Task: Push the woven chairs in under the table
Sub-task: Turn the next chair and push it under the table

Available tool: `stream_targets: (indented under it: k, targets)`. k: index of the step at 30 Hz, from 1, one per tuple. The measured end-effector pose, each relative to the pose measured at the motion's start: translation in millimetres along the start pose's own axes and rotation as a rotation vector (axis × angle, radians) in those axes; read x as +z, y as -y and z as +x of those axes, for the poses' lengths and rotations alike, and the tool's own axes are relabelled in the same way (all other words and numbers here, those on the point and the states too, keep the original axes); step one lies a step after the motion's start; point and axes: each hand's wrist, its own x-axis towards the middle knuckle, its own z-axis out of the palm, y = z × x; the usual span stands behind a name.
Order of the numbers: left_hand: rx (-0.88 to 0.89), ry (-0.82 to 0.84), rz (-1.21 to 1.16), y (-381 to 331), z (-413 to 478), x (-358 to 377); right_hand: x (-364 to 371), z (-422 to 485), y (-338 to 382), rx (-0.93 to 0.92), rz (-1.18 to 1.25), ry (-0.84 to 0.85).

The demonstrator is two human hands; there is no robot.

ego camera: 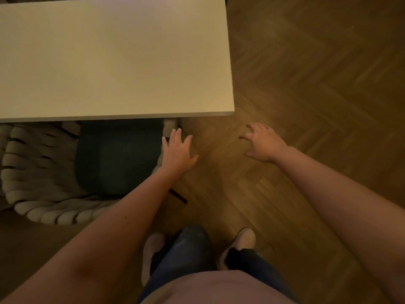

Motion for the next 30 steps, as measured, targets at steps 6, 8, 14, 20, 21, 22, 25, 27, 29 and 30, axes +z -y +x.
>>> stream_targets:
  k: [6, 8, 14, 20, 21, 22, 25, 27, 29, 30]
  targets:
    - [-0.114, -0.068, -0.014, -70.3, 54.8, -23.4, -51.5, 47.6, -98.9, -0.044, -0.058, 0.009]
    - [-0.152, -0.091, -0.001, -85.7, 83.8, -32.8, -66.8, 72.4, -120.4, -0.084, -0.068, 0.015]
    - [-0.114, -0.199, 0.021, -124.4, 193.5, -52.9, -108.7, 156.2, -179.0, -0.143, -0.079, 0.026]
    - [-0.189, -0.123, 0.065, -161.7, 301.5, -86.5, -150.8, 238.5, -248.5, -0.147, -0.105, 0.092]
    - [-0.206, -0.109, 0.065, -167.6, 319.6, -95.7, -159.2, 254.3, -260.8, -0.148, -0.106, 0.103]
    - [-0.212, -0.101, 0.062, -172.3, 333.5, -101.6, -164.7, 266.8, -270.5, -0.155, -0.104, 0.108]
    - [-0.227, -0.062, 0.070, -188.1, 385.4, -119.8, -187.9, 313.3, -302.9, -0.203, -0.135, 0.116]
    - [-0.234, -0.036, 0.064, -198.4, 420.4, -130.2, -201.0, 344.5, -325.9, -0.231, -0.147, 0.107]
    - [-0.254, -0.036, 0.035, -210.9, 461.2, -138.7, -216.7, 382.2, -354.3, -0.257, -0.169, 0.105]
    - [-0.261, -0.047, 0.015, -219.1, 486.5, -143.4, -227.6, 404.0, -372.5, -0.276, -0.191, 0.115]
